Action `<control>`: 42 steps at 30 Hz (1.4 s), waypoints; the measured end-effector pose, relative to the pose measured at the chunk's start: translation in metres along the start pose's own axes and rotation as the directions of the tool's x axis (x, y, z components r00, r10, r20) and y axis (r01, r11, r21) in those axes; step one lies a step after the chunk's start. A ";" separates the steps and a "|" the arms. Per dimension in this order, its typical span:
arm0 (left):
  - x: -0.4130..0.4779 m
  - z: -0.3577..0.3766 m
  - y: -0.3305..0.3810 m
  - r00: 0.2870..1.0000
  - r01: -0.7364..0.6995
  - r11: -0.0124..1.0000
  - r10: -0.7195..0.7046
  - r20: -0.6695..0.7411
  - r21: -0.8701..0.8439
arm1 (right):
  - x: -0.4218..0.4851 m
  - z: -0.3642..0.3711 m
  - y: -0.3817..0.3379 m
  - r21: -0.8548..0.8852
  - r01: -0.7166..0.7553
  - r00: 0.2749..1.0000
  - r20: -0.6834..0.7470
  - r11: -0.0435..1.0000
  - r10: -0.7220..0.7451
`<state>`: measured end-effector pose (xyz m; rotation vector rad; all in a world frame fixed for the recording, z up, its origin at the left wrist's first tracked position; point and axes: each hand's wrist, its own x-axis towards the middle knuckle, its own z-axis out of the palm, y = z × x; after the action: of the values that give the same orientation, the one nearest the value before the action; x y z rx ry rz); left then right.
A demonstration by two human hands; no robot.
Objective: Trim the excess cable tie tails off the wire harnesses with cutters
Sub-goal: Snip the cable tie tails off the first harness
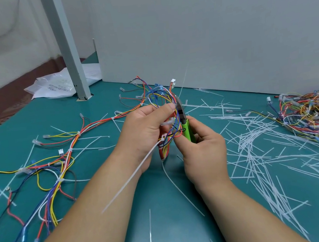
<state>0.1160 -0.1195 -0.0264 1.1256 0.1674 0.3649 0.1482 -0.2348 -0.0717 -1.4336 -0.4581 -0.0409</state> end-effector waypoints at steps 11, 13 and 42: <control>0.000 0.000 0.000 1.000 0.017 1.000 -0.017 -0.016 0.008 | -0.001 0.002 0.002 -0.078 -0.031 0.998 -0.063 0.996 0.026; -0.001 0.001 0.000 1.000 0.015 1.000 -0.015 -0.014 0.000 | -0.001 0.002 0.001 -0.091 -0.019 0.998 -0.063 0.996 0.013; 0.003 0.001 -0.008 0.999 0.033 0.998 -0.032 -0.032 0.060 | -0.001 0.002 -0.004 -0.031 0.002 0.999 -0.036 1.000 -0.003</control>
<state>0.1205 -0.1231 -0.0333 1.1760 0.2253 0.3505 0.1452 -0.2334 -0.0678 -1.4609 -0.4309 -0.0759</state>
